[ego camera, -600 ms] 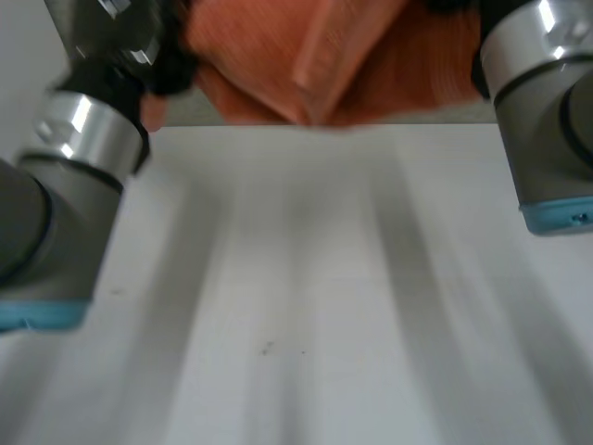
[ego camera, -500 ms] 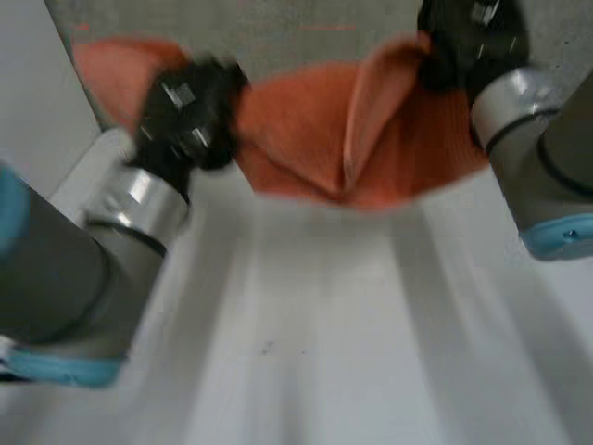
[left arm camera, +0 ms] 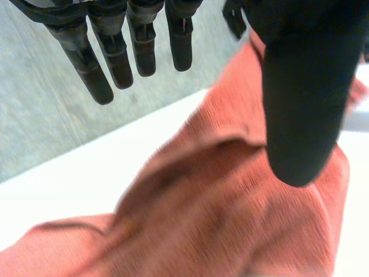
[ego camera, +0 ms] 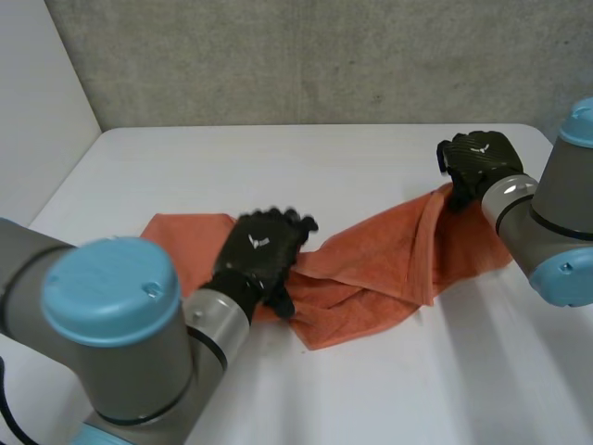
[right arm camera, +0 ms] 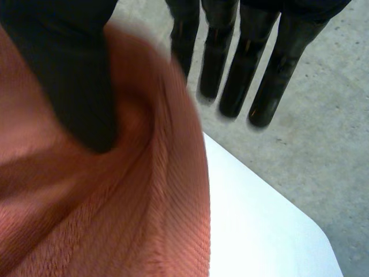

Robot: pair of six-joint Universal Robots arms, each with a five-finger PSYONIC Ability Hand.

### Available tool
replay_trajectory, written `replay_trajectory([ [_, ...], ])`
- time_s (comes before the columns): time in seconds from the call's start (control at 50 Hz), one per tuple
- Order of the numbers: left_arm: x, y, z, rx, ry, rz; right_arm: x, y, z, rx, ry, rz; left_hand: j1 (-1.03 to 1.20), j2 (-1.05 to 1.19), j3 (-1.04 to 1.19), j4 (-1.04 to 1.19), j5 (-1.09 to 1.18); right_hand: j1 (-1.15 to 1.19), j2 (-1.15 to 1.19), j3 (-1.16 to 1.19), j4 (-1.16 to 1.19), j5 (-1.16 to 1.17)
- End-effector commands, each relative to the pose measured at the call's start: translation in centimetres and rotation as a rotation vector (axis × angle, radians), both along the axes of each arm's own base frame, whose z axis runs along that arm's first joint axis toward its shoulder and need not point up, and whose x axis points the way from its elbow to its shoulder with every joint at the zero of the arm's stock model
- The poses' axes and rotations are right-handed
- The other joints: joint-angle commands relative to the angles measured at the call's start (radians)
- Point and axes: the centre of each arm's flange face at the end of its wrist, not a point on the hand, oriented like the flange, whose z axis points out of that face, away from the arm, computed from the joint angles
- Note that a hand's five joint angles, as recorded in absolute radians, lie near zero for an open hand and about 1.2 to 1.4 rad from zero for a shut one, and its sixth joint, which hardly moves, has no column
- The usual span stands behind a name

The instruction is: Fold the laundry

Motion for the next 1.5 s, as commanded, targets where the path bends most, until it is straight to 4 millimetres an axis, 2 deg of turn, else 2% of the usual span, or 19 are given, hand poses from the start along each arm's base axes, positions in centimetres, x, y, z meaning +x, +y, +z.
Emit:
replay_trajectory([
  [0.02,2.1,-3.8,2.5,-0.066,0.043,0.104,-0.3,1.1,-0.9,0.048,0.013,0.005,-0.105,-0.098,-0.1,-0.102,-0.1,-0.318,-0.439,-0.45,-0.45,-0.459],
  [0.08,3.7,-6.2,2.9,-0.078,0.047,0.176,-0.5,1.6,-0.9,0.046,0.022,0.01,-0.102,-0.095,-0.097,-0.099,-0.097,-0.309,-0.43,-0.441,-0.442,-0.45],
  [0.1,3.7,-6.2,2.9,-0.078,0.047,0.176,-0.4,2.2,-0.3,0.031,0.027,0.028,-0.102,-0.095,-0.097,-0.099,-0.097,-0.297,-0.419,-0.429,-0.43,-0.438],
  [0.14,5.2,-8.5,3.2,-0.089,0.053,0.237,-0.4,3.0,0.6,0.007,0.042,0.057,-0.099,-0.092,-0.094,-0.096,-0.094,-0.288,-0.41,-0.42,-0.421,-0.429],
  [0.18,5.7,-9.4,3.2,-0.092,0.055,0.25,-0.3,4.9,1.6,-0.044,0.097,0.133,-0.099,-0.092,-0.094,-0.096,-0.094,-0.285,-0.407,-0.417,-0.418,-0.426],
  [0.26,6.6,-11.7,2.5,-0.081,0.049,0.255,-0.2,6.5,1.4,-0.085,0.181,0.195,-0.084,-0.078,-0.079,-0.081,-0.079,-0.274,-0.395,-0.406,-0.406,-0.415],
  [0.34,7.5,-13.5,1.7,-0.064,0.044,0.266,-0.7,8.2,0.1,-0.091,0.3,0.222,-0.079,-0.072,-0.073,-0.075,-0.074,-0.25,-0.372,-0.382,-0.383,-0.391],
  [0.48,7.9,-16.0,-0.3,-0.032,0.031,0.276,-0.9,9.1,-0.7,-0.022,0.242,0.197,-0.052,-0.046,-0.047,-0.049,-0.047,-0.174,-0.295,-0.306,-0.307,-0.315],
  [0.58,7.8,-16.4,-1.3,-0.015,0.023,0.277,-1.3,8.7,-1.9,0.1,0.069,0.117,-0.052,-0.046,-0.047,-0.049,-0.047,-0.118,-0.24,-0.25,-0.251,-0.259],
  [0.62,7.8,-16.4,-1.5,-0.013,0.022,0.277,-1.1,8.5,-3.5,0.188,-0.014,0.096,-0.052,-0.046,-0.047,-0.049,-0.047,-0.077,-0.199,-0.209,-0.21,-0.218],
  [0.74,7.9,-16.4,-1.5,-0.011,0.021,0.279,-0.7,8.1,-5.5,0.259,-0.07,0.086,-0.052,-0.046,-0.047,-0.049,-0.047,-0.071,-0.193,-0.203,-0.204,-0.212],
  [0.84,7.9,-16.2,-1.3,-0.01,0.022,0.281,0.0,7.5,-8.3,0.315,-0.09,0.085,-0.052,-0.046,-0.047,-0.049,-0.047,-0.071,-0.193,-0.203,-0.204,-0.212],
  [0.94,8.0,-16.0,-1.0,-0.014,0.024,0.281,0.4,7.0,-9.3,0.326,-0.128,0.078,-0.055,-0.048,-0.05,-0.052,-0.05,-0.039,-0.161,-0.171,-0.172,-0.18],
  [1.06,8.2,-15.7,-1.0,-0.009,0.02,0.282,0.7,6.1,-9.5,0.28,-0.152,0.079,-0.058,-0.051,-0.053,-0.055,-0.053,0.129,0.007,-0.003,-0.004,-0.012],
  [1.16,8.1,-15.6,-0.7,-0.014,0.024,0.281,1.2,4.8,-9.3,0.189,-0.17,0.092,-0.058,-0.051,-0.053,-0.055,-0.053,0.433,0.312,0.301,0.301,0.292],
  [1.44,8.2,-15.3,-0.9,-0.007,0.021,0.281,1.6,3.3,-10.1,0.169,-0.17,0.087,-0.058,-0.051,-0.053,-0.055,-0.053,0.325,0.204,0.193,0.193,0.184],
  [1.46,8.2,-15.3,-0.9,-0.007,0.021,0.281,1.7,3.2,-9.9,0.166,-0.169,0.09,-0.058,-0.051,-0.053,-0.055,-0.053,0.407,0.285,0.275,0.274,0.266],
  [1.48,8.2,-15.3,-0.9,-0.007,0.019,0.28,1.7,3.2,-9.6,0.158,-0.17,0.091,-0.058,-0.051,-0.053,-0.055,-0.053,0.634,0.513,0.502,0.501,0.493],
  [1.5,8.2,-15.3,-1.0,-0.005,0.018,0.279,1.7,3.2,-9.6,0.158,-0.17,0.091,-0.058,-0.051,-0.053,-0.055,-0.053,0.637,0.515,0.505,0.504,0.495],
])
